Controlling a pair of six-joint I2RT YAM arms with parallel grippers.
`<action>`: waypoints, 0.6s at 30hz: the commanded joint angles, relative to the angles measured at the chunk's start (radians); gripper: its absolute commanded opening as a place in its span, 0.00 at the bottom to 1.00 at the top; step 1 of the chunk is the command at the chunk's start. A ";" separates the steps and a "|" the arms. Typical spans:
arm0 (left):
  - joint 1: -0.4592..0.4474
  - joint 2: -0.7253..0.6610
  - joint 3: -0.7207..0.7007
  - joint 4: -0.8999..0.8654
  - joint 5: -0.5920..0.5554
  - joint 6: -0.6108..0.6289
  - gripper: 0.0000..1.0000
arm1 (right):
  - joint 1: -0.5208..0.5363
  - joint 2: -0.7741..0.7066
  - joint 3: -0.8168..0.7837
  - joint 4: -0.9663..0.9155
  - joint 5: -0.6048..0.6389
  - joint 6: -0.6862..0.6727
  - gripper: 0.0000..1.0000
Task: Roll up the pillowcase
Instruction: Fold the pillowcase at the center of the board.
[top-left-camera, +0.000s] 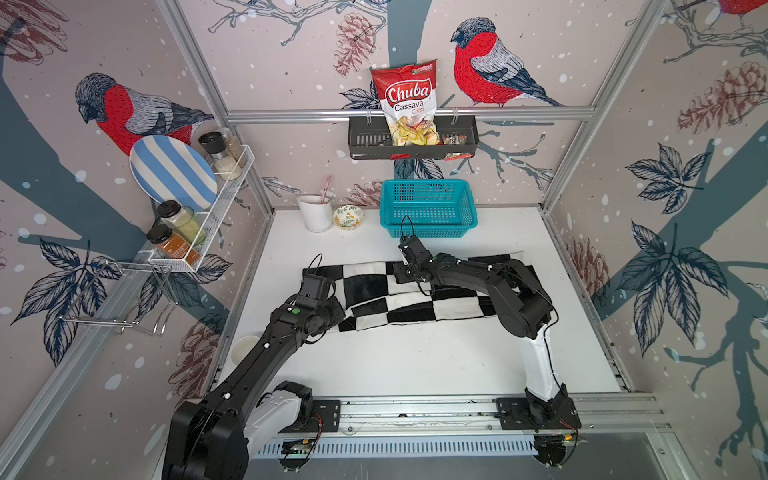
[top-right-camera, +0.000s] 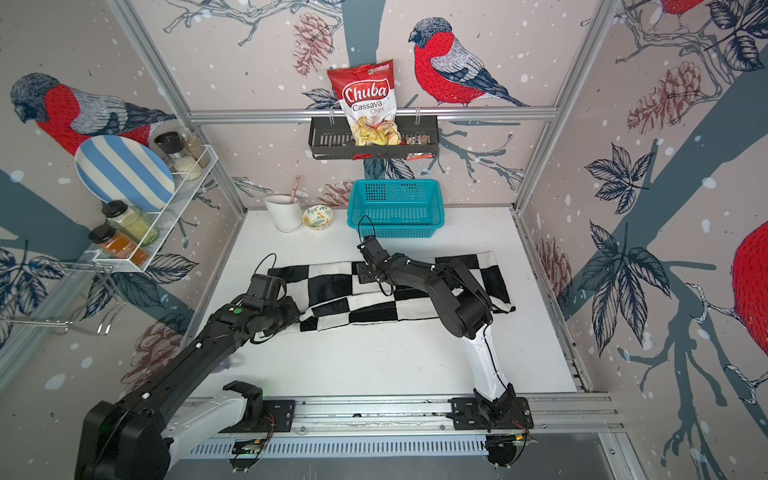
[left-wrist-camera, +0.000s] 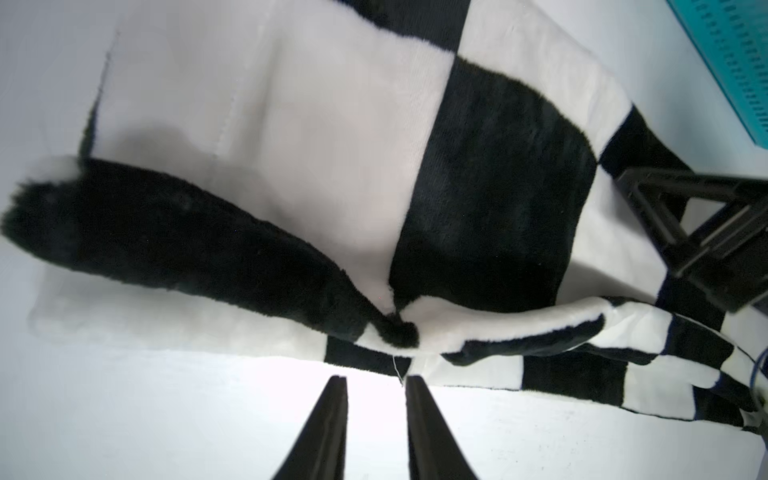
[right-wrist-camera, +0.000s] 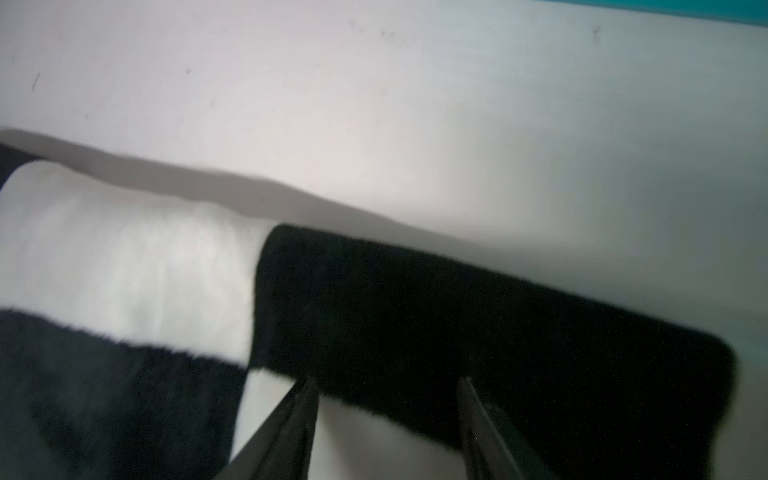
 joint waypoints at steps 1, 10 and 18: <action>-0.002 0.035 0.041 0.027 -0.088 0.005 0.31 | 0.030 -0.074 -0.066 -0.014 0.027 -0.006 0.59; 0.019 0.382 0.149 0.196 -0.122 0.059 0.30 | 0.111 -0.170 -0.237 -0.027 0.030 0.048 0.58; 0.055 0.348 0.023 0.182 -0.151 -0.005 0.29 | 0.255 -0.384 -0.475 -0.028 0.058 0.203 0.58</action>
